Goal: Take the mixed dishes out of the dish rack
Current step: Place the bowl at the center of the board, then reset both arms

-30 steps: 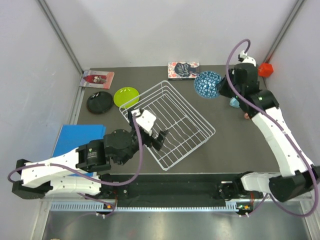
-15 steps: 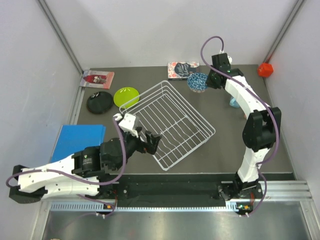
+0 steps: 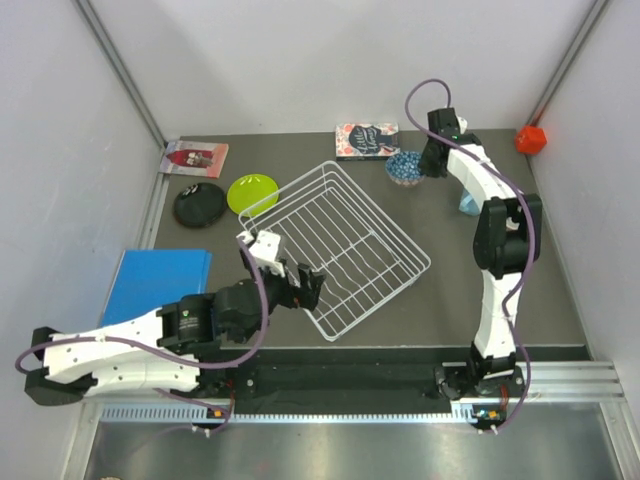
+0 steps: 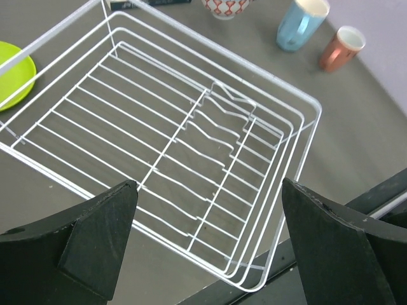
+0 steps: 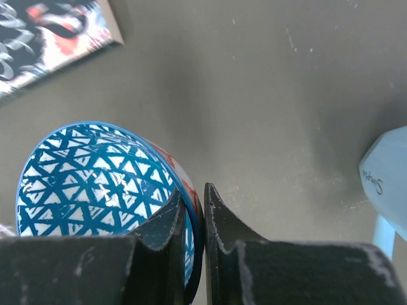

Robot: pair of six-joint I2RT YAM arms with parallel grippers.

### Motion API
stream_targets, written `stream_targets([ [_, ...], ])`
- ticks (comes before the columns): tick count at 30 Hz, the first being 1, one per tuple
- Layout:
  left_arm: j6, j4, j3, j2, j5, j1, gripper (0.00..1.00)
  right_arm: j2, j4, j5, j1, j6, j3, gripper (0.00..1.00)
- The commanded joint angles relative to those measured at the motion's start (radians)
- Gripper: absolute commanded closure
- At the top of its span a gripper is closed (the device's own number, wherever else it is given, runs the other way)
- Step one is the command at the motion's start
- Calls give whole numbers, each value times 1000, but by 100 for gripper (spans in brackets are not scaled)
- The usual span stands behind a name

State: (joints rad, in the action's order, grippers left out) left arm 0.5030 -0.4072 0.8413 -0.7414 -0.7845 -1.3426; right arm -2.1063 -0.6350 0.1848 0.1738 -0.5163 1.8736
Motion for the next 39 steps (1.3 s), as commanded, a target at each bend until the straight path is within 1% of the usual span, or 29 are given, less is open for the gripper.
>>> stream_targets([
  [1,9,33,28,-65,11,3,1,-12,35,-2,-2,10,-8,100],
  [7,42,36,45,-128,21,5,1,-63,31,-21,-17,21,-27,100],
  [9,49,33,51,-139,27,5,1,-78,31,-27,-19,21,-36,98],
  [12,52,34,50,-144,34,5,1,-96,29,-42,-22,18,-50,86],
  [13,54,34,48,-144,36,6,1,-100,32,-48,-22,18,-54,78],
  [18,52,36,47,-145,42,7,1,-92,55,-62,-22,7,-103,67],
  [19,52,34,47,-145,45,7,1,-86,66,-65,-20,4,-117,61],
  [20,52,34,45,-147,45,7,1,-69,70,-68,-23,1,-123,57],
  [21,52,36,44,-147,45,7,1,-55,78,-79,-22,-5,-131,48],
  [23,54,36,39,-145,47,8,1,-9,103,-91,-22,-20,-152,41],
  [24,54,36,39,-145,48,8,1,8,106,-99,-22,-27,-156,36],
  [27,57,39,35,-147,50,10,1,78,109,-134,-22,-53,-145,29],
  [34,58,34,36,-147,53,13,1,278,106,-229,-2,-106,-87,27],
  [37,100,19,48,-150,41,14,1,399,136,-208,48,-88,-119,27],
  [38,106,18,53,-150,41,14,1,467,149,-191,68,-74,-135,27],
  [39,111,18,58,-151,39,17,1,504,187,-144,116,-65,-183,26],
])
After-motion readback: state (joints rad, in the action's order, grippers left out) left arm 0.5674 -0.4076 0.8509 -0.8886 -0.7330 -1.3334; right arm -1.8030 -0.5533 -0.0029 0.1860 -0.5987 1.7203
